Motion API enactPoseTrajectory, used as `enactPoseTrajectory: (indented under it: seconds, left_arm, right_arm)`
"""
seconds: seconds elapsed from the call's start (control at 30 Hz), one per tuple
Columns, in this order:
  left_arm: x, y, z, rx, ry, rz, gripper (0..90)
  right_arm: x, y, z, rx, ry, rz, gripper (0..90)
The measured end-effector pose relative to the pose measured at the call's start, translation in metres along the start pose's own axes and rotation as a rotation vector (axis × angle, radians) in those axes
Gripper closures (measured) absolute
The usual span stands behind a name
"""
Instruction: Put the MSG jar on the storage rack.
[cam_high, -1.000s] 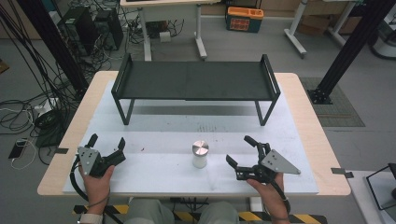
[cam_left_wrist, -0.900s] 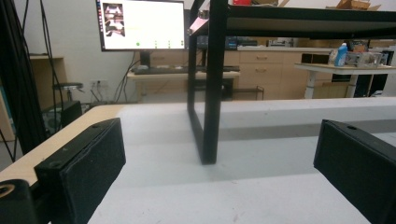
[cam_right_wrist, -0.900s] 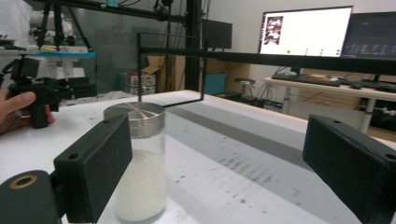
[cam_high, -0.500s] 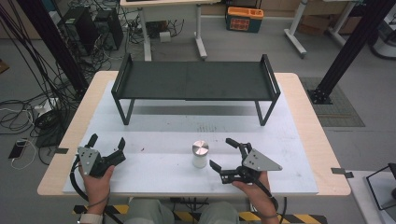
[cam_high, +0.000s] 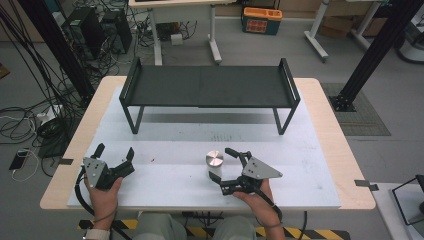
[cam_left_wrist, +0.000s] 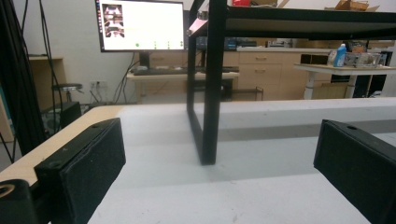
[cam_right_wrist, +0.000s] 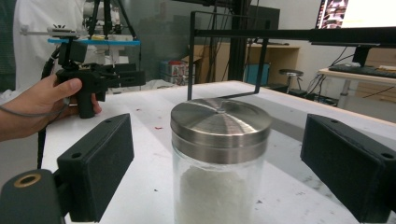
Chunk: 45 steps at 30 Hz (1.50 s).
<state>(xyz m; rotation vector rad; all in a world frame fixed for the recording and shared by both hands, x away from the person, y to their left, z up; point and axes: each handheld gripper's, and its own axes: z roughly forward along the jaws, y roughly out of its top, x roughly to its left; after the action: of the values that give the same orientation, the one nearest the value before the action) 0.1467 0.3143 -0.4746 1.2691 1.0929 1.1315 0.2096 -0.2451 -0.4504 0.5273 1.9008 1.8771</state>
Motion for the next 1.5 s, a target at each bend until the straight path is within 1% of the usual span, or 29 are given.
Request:
enactPoseTrajectory:
  seconds: [0.03,0.23,0.47,0.6,0.7,0.8,0.83,0.87,0.9,0.93,0.97,1.0,1.03,1.1,1.3,1.5]
  left_arm:
    - [0.0,0.0,0.0,0.0,0.0,0.0,2.4]
    - [0.0,0.0,0.0,0.0,-0.001,0.001,2.4]
    - [0.0,0.0,0.0,-0.001,-0.001,0.001,2.4]
    - [0.0,0.0,0.0,-0.002,-0.002,0.0,2.4]
    - [0.0,0.0,0.0,-0.002,-0.002,0.0,2.4]
    - [0.0,0.0,0.0,-0.002,-0.001,0.0,2.4]
    - [0.0,0.0,0.0,-0.002,-0.002,0.0,2.4]
    - [0.0,0.0,0.0,-0.002,-0.001,0.0,2.4]
    - [0.0,0.0,0.0,-0.002,-0.001,0.0,2.4]
    - [0.0,0.0,0.0,-0.002,-0.001,0.0,2.4]
    - [0.0,0.0,0.0,-0.002,-0.001,0.0,2.4]
    - [0.0,0.0,0.0,-0.002,-0.001,0.0,2.4]
    - [0.0,0.0,0.0,-0.002,-0.001,0.0,2.4]
    - [0.0,0.0,0.0,-0.002,-0.001,0.0,2.4]
    - [0.0,0.0,0.0,-0.002,-0.001,0.0,2.4]
    - [0.0,0.0,0.0,-0.002,-0.001,0.0,2.4]
  right_arm:
    - [0.0,0.0,0.004,0.006,0.003,-0.002,10.5]
    - [0.0,0.0,0.012,0.021,0.01,-0.009,12.5]
    - [0.001,-0.001,0.018,0.029,0.004,-0.017,16.8]
    - [0.0,-0.001,0.021,0.044,0.008,-0.016,18.5]
    - [-0.001,-0.002,0.022,0.043,0.012,-0.015,24.2]
    - [-0.001,-0.002,0.022,0.042,0.01,-0.013,26.5]
    - [-0.001,-0.002,0.021,0.041,0.004,-0.019,30.5]
    - [-0.001,-0.002,0.021,0.041,0.004,-0.019,30.5]
    - [-0.001,-0.002,0.021,0.038,0.003,-0.014,33.7]
    - [-0.001,-0.002,0.021,0.038,0.003,-0.014,33.7]
    - [-0.002,-0.001,0.02,0.04,0.002,-0.009,36.2]
    - [-0.002,-0.001,0.02,0.04,0.002,-0.009,36.2]
    - [-0.003,-0.001,0.02,0.039,0.002,-0.008,38.8]
    - [-0.004,-0.001,0.019,0.038,0.006,-0.008,40.6]
    - [-0.004,-0.001,0.019,0.037,0.009,-0.003,41.6]
    - [-0.003,0.002,0.019,0.039,0.004,-0.012,41.3]
